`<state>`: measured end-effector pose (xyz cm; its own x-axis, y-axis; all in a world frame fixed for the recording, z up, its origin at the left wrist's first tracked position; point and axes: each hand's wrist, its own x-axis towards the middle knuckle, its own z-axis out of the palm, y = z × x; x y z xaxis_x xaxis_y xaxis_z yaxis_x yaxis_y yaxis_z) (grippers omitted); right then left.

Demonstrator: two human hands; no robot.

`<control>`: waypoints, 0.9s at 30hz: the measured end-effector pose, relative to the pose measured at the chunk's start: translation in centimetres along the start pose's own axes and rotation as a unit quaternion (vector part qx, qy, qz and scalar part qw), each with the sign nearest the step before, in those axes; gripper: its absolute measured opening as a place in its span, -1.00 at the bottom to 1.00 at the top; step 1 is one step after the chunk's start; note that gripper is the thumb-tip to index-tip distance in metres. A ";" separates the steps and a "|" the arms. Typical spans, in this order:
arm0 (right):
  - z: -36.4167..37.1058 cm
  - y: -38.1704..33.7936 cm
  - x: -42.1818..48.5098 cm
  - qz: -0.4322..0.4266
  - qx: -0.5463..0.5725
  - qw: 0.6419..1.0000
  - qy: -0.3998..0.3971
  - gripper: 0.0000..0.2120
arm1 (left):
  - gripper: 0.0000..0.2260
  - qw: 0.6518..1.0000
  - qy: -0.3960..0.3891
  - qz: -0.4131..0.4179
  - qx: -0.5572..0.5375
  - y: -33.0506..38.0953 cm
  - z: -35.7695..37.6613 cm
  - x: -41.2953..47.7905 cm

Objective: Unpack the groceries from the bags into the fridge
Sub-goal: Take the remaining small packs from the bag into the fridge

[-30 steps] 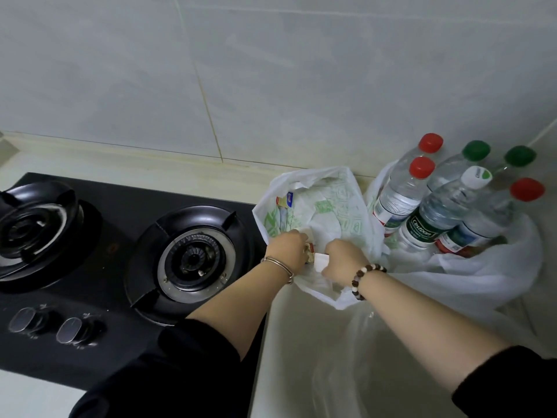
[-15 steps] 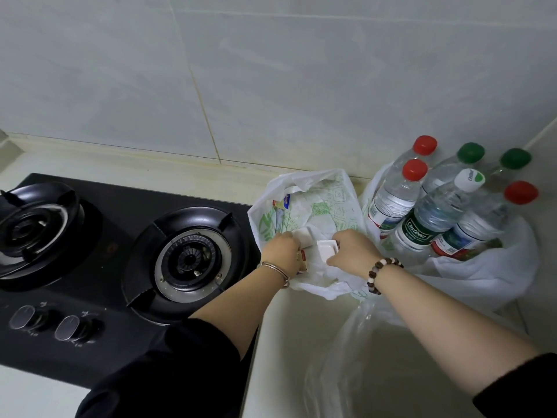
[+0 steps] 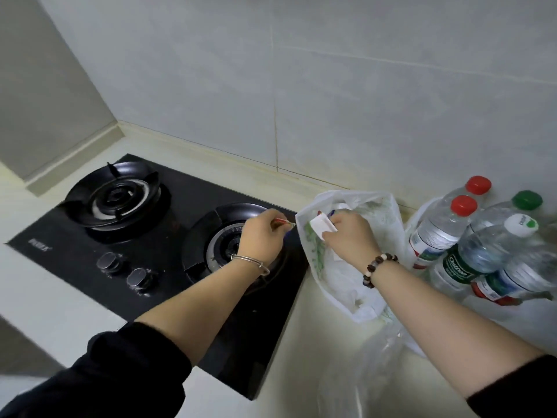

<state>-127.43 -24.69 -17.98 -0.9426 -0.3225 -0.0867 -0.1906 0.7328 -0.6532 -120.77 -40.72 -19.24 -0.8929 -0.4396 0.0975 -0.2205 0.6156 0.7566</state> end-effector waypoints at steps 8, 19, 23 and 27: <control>5.5 -14.8 -3.9 -0.172 0.015 0.982 -0.072 -0.92 | -0.86 0.983 0.170 -0.048 0.057 -5.1 -15.0 -6.9; 14.6 -32.3 -22.6 -0.352 0.072 0.918 -0.167 -0.83 | -0.90 0.922 0.341 -0.119 0.139 -11.9 -35.6 -27.1; 19.2 -38.6 -33.9 -0.414 0.096 0.884 -0.194 -0.72 | -0.85 0.885 0.405 -0.139 0.181 -14.3 -43.5 -38.5; 24.4 -44.5 -45.7 -0.482 0.123 0.835 -0.235 -0.82 | -0.87 0.850 0.452 -0.159 0.219 -16.9 -50.3 -50.8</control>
<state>-69.15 -57.19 -3.28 -0.1619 -0.9333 0.3204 -0.6818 -0.1289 -0.7200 -51.93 -61.73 -4.43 -0.1377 -0.8306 0.5396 -0.6958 0.4689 0.5441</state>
